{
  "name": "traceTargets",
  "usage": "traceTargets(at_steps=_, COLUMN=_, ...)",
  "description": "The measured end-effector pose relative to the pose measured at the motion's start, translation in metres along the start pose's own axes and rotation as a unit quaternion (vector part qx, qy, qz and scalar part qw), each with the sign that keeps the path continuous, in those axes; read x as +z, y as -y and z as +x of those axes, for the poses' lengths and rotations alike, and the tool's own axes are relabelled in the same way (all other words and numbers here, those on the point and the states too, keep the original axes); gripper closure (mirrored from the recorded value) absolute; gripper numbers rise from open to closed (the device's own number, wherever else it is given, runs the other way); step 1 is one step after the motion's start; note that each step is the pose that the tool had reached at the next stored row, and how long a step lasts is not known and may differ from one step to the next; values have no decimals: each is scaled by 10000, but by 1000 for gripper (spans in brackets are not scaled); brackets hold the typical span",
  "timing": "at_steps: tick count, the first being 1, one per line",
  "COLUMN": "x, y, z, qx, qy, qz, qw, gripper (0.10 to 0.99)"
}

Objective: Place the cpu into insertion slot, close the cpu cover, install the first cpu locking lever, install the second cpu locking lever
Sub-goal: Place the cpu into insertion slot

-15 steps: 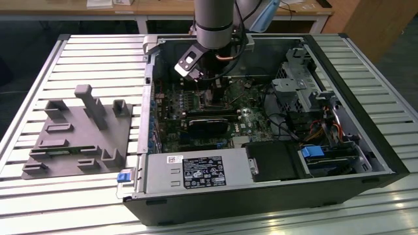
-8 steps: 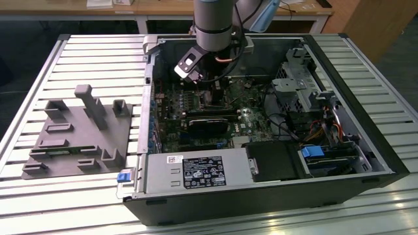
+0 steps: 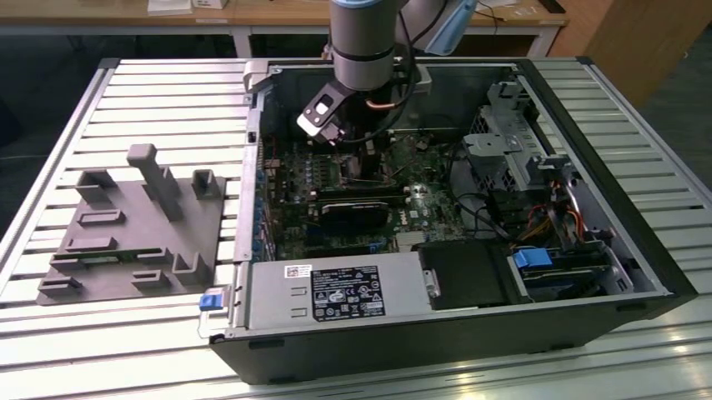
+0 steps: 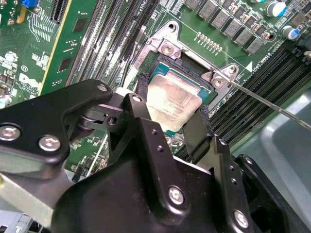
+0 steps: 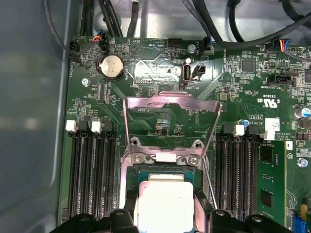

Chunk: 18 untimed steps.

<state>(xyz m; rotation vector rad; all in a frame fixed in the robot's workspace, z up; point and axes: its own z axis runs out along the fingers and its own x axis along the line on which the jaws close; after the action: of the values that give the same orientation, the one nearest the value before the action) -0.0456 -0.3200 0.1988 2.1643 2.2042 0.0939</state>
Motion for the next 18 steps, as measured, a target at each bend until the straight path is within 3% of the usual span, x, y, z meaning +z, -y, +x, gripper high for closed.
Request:
traceTargets(at_steps=8, x=58, y=5, z=0, qx=0, qy=0, qz=0, qw=10000, gripper=549)
traceTargets(at_steps=18, x=62, y=5, z=0, qx=0, qy=0, qz=0, qw=10000, gripper=537)
